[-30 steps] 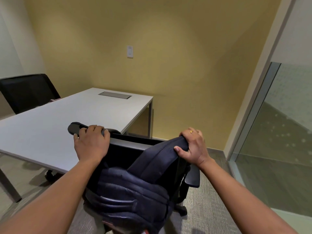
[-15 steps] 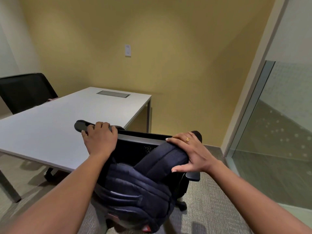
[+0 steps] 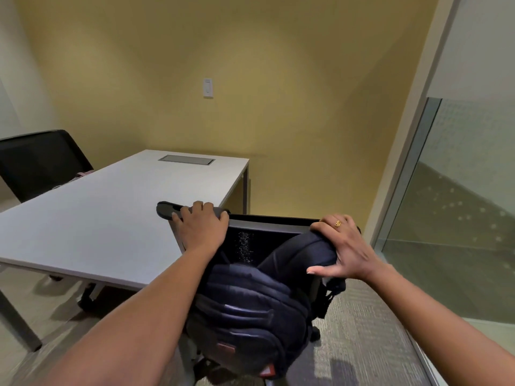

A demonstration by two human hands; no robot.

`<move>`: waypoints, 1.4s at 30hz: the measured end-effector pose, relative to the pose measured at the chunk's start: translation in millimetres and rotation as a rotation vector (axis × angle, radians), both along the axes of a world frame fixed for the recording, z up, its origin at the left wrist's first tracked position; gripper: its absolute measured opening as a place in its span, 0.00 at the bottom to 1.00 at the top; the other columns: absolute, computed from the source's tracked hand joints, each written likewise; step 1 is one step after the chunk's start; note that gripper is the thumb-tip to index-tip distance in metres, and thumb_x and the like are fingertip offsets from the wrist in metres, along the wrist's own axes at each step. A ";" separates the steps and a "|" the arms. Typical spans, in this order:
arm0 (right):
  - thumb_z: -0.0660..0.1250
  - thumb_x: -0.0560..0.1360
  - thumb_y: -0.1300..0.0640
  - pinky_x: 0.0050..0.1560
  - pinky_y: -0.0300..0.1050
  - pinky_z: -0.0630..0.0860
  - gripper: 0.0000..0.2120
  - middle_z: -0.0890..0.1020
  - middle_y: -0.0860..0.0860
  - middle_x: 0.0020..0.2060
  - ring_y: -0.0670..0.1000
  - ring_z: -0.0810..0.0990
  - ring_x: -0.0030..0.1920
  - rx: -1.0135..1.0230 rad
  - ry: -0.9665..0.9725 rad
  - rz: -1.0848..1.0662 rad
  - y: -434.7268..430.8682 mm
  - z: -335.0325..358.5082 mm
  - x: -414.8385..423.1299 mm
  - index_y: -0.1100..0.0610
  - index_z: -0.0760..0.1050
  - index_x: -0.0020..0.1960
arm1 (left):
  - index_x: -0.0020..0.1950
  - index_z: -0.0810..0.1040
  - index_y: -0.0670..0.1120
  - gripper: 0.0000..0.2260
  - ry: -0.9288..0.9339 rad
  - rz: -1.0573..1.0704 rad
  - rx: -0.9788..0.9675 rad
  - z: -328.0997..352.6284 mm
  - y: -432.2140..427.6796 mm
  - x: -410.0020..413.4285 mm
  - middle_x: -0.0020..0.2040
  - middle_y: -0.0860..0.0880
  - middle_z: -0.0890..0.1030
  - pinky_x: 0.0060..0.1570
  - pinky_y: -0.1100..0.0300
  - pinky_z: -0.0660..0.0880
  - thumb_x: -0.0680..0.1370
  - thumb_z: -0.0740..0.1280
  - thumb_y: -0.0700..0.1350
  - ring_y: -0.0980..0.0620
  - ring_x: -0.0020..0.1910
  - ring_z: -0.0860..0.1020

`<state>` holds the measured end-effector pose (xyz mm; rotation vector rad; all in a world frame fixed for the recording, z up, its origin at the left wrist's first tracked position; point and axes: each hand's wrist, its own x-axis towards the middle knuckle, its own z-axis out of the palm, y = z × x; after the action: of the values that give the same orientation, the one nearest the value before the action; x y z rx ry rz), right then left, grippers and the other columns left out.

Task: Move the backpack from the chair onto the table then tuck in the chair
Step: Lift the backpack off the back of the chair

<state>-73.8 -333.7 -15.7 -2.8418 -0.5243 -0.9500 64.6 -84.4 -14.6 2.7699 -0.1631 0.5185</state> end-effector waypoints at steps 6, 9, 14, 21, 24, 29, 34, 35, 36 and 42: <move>0.55 0.65 0.25 0.47 0.52 0.69 0.40 0.76 0.54 0.41 0.52 0.72 0.43 0.015 0.008 -0.039 27.5 4.1 -1.8 0.62 0.76 0.49 | 0.70 0.64 0.49 0.41 0.235 -0.081 -0.054 17.9 39.8 34.0 0.73 0.44 0.62 0.71 0.41 0.50 0.64 0.62 0.72 0.37 0.72 0.57; 0.56 0.65 0.26 0.46 0.53 0.70 0.39 0.76 0.54 0.41 0.50 0.69 0.44 0.019 0.000 -0.075 40.0 -1.1 -5.5 0.62 0.76 0.49 | 0.75 0.51 0.51 0.54 0.463 -0.063 -0.089 32.4 52.0 50.2 0.77 0.42 0.47 0.71 0.40 0.44 0.57 0.65 0.74 0.34 0.74 0.45; 0.56 0.65 0.26 0.48 0.49 0.68 0.38 0.75 0.53 0.41 0.49 0.69 0.44 -0.007 0.021 -0.146 57.9 -5.8 -10.9 0.61 0.76 0.50 | 0.75 0.46 0.48 0.60 0.640 -0.061 -0.084 48.5 57.0 70.2 0.76 0.38 0.46 0.72 0.43 0.52 0.54 0.70 0.72 0.36 0.74 0.48; 0.57 0.65 0.26 0.48 0.49 0.68 0.38 0.76 0.54 0.41 0.53 0.73 0.43 -0.017 0.011 -0.162 93.6 9.6 -4.2 0.61 0.76 0.49 | 0.64 0.71 0.42 0.36 0.738 -0.178 -0.143 48.2 76.7 96.4 0.63 0.42 0.73 0.59 0.57 0.70 0.63 0.70 0.62 0.42 0.62 0.72; 0.56 0.65 0.26 0.46 0.52 0.71 0.39 0.78 0.55 0.41 0.57 0.76 0.42 -0.027 0.009 -0.189 103.5 17.6 -1.4 0.62 0.77 0.49 | 0.56 0.75 0.41 0.29 0.511 -0.161 -0.166 44.5 90.1 98.8 0.58 0.41 0.76 0.45 0.59 0.69 0.64 0.70 0.61 0.43 0.57 0.74; 0.59 0.64 0.28 0.44 0.55 0.72 0.38 0.78 0.55 0.41 0.57 0.76 0.42 -0.025 0.040 -0.226 116.3 27.4 1.5 0.63 0.76 0.49 | 0.50 0.76 0.40 0.21 0.413 -0.205 -0.223 40.0 103.2 101.1 0.54 0.40 0.79 0.45 0.58 0.69 0.70 0.65 0.57 0.41 0.53 0.76; 0.63 0.61 0.31 0.45 0.53 0.70 0.36 0.78 0.55 0.42 0.57 0.76 0.43 -0.022 0.060 -0.260 124.8 33.8 -0.9 0.63 0.76 0.50 | 0.54 0.76 0.39 0.24 0.360 -0.218 -0.142 39.0 111.1 102.7 0.55 0.38 0.78 0.46 0.56 0.67 0.74 0.57 0.57 0.39 0.54 0.75; 0.63 0.61 0.31 0.46 0.52 0.70 0.36 0.78 0.55 0.42 0.56 0.75 0.44 -0.018 0.063 -0.256 128.1 35.5 -0.1 0.63 0.76 0.51 | 0.55 0.76 0.38 0.24 0.351 -0.210 -0.108 37.6 116.1 105.3 0.56 0.38 0.78 0.46 0.55 0.66 0.75 0.55 0.57 0.39 0.54 0.74; 0.63 0.61 0.31 0.46 0.52 0.70 0.36 0.77 0.55 0.42 0.55 0.75 0.44 -0.020 0.067 -0.247 132.2 37.4 1.7 0.62 0.76 0.51 | 0.56 0.75 0.38 0.24 0.358 -0.198 -0.083 35.6 122.8 108.2 0.57 0.37 0.77 0.48 0.54 0.66 0.76 0.53 0.56 0.39 0.56 0.73; 0.62 0.61 0.30 0.45 0.51 0.69 0.35 0.77 0.53 0.41 0.52 0.72 0.44 -0.028 0.127 -0.206 150.9 44.3 13.0 0.61 0.76 0.49 | 0.66 0.69 0.40 0.25 0.472 -0.157 -0.005 28.6 152.0 111.9 0.67 0.38 0.71 0.59 0.53 0.66 0.78 0.50 0.56 0.39 0.64 0.69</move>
<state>-60.8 -182.8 28.6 -2.9999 -0.2371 -0.7876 176.5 67.6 14.0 2.7537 -0.2619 -0.1770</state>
